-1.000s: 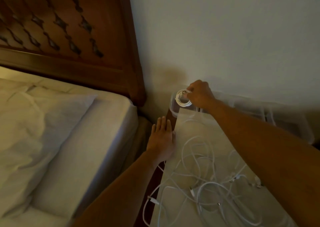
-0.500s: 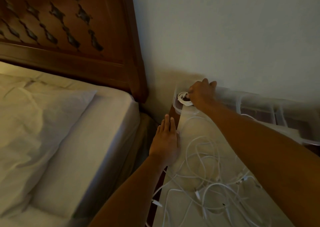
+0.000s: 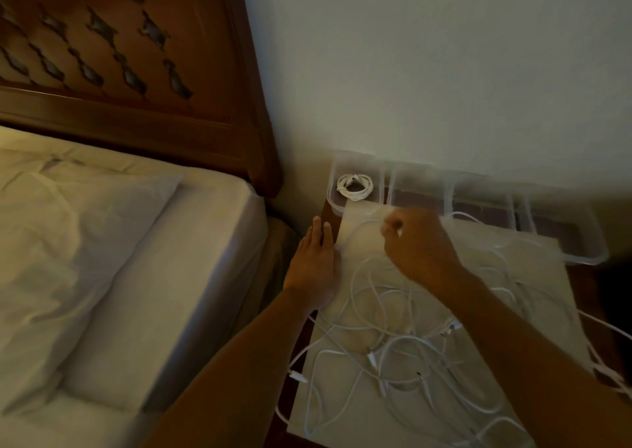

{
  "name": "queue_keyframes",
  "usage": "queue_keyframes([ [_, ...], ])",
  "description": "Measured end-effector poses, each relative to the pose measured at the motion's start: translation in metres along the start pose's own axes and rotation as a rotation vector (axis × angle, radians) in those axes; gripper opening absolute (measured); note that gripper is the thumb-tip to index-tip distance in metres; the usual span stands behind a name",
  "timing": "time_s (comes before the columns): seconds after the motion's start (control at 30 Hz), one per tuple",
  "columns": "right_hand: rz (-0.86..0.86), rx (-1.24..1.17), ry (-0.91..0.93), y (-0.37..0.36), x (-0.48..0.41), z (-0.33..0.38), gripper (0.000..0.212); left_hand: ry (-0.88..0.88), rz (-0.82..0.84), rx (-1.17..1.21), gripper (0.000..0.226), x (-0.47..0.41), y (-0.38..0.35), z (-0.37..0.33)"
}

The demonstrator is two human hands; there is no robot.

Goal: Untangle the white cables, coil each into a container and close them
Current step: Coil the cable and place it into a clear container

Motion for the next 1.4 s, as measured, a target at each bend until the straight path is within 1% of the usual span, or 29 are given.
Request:
queue_keyframes([
  [0.1, 0.191, 0.083, -0.081, -0.013, 0.052, -0.01, 0.027, 0.007, -0.024, -0.035, 0.063, 0.002, 0.005, -0.004],
  [0.13, 0.221, 0.096, -0.099, -0.017, 0.063, -0.012, 0.025, 0.011, -0.046, -0.045, 0.065, 0.004, 0.008, -0.006],
  [0.17, 0.216, 0.094, -0.096, -0.021, 0.07, -0.013, 0.022, 0.001, -0.081, -0.064, 0.068, 0.008, 0.013, -0.008],
  [0.23, 0.118, 0.032, -0.062, -0.021, 0.078, -0.014, 0.02, -0.093, -0.182, -0.152, 0.066, 0.017, 0.022, -0.014],
  [0.3, -0.042, -0.163, -0.116, -0.012, 0.08, -0.015, 0.025, -0.189, -0.283, -0.199, 0.056, 0.028, 0.035, -0.023],
  [0.33, -0.111, -0.264, -0.158, -0.005, 0.079, -0.016, 0.028, -0.204, -0.326, -0.169, 0.052, 0.032, 0.043, -0.029],
  [0.4, -0.187, -0.451, -0.201, 0.009, 0.076, -0.017, 0.03, -0.203, -0.405, -0.012, 0.047, 0.042, 0.062, -0.045],
  [0.47, -0.22, -0.645, -0.19, 0.028, 0.077, -0.011, 0.032, -0.283, -0.441, 0.201, 0.045, 0.056, 0.083, -0.071],
  [0.5, -0.234, -0.707, -0.167, 0.04, 0.079, -0.007, 0.031, -0.342, -0.397, 0.293, 0.043, 0.064, 0.092, -0.085],
  [0.57, -0.268, -0.772, -0.099, 0.065, 0.085, 0.003, 0.031, -0.407, -0.225, 0.459, 0.034, 0.08, 0.109, -0.112],
  [0.6, -0.283, -0.795, -0.072, 0.076, 0.085, 0.006, 0.031, -0.389, -0.123, 0.58, 0.032, 0.085, 0.116, -0.123],
  [0.63, -0.3, -0.818, -0.055, 0.086, 0.086, 0.009, 0.03, -0.341, -0.019, 0.761, 0.033, 0.089, 0.126, -0.132],
  [0.7, -0.348, -0.863, -0.025, 0.109, 0.092, 0.013, 0.028, -0.258, 0.097, 1.094, 0.038, 0.099, 0.157, -0.151],
  [0.77, -0.359, -0.832, 0.042, 0.126, 0.106, 0.015, 0.03, -0.229, 0.124, 1.283, 0.038, 0.108, 0.196, -0.168],
  [0.8, -0.334, -0.78, 0.088, 0.13, 0.115, 0.016, 0.031, -0.223, 0.123, 1.355, 0.037, 0.112, 0.219, -0.175],
  [0.9, -0.193, -0.61, 0.158, 0.132, 0.147, 0.014, 0.03, -0.274, 0.088, 1.481, 0.037, 0.126, 0.289, -0.19],
  [0.93, -0.171, -0.59, 0.148, 0.134, 0.155, 0.011, 0.029, -0.304, 0.072, 1.469, 0.036, 0.131, 0.306, -0.194],
  [1.0, -0.216, -0.658, 0.061, 0.149, 0.162, 0.007, 0.028, -0.329, 0.077, 1.336, 0.034, 0.139, 0.324, -0.198],
  [1.07, -0.316, -0.826, -0.03, 0.174, 0.162, 0.009, 0.029, -0.29, 0.116, 1.067, 0.033, 0.146, 0.324, -0.199],
  [1.13, -0.388, -0.993, -0.062, 0.2, 0.159, 0.019, 0.027, -0.218, 0.083, 0.76, 0.033, 0.152, 0.317, -0.198],
  [1.2, -0.403, -1.133, -0.061, 0.222, 0.156, 0.033, 0.026, -0.11, -0.047, 0.459, 0.031, 0.155, 0.308, -0.193],
  [1.23, -0.393, -1.188, -0.047, 0.231, 0.154, 0.041, 0.026, -0.049, -0.11, 0.302, 0.041, 0.157, 0.302, -0.19],
  [1.27, -0.38, -1.231, -0.029, 0.24, 0.153, 0.049, 0.027, -0.003, -0.167, 0.188, 0.056, 0.162, 0.295, -0.191],
  [1.3, -0.367, -1.263, -0.013, 0.248, 0.151, 0.056, 0.029, -0.012, -0.239, 0.149, 0.067, 0.172, 0.285, -0.194],
  [1.33, -0.357, -1.286, -0.002, 0.255, 0.149, 0.063, 0.03, -0.064, -0.334, 0.156, 0.071, 0.184, 0.275, -0.199],
  [1.4, -0.352, -1.334, 0.0, 0.268, 0.145, 0.075, 0.03, -0.227, -0.522, 0.176, 0.065, 0.211, 0.257, -0.208],
])
Point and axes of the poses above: each hand's wrist, its own x-axis away from the middle knuckle, its own y-axis out of the back of the hand, z = x × y, the point moved 3 cm from there along -x, towards the middle knuckle, and after that the axes turned 10 degrees about y, right-handed, at the moved point
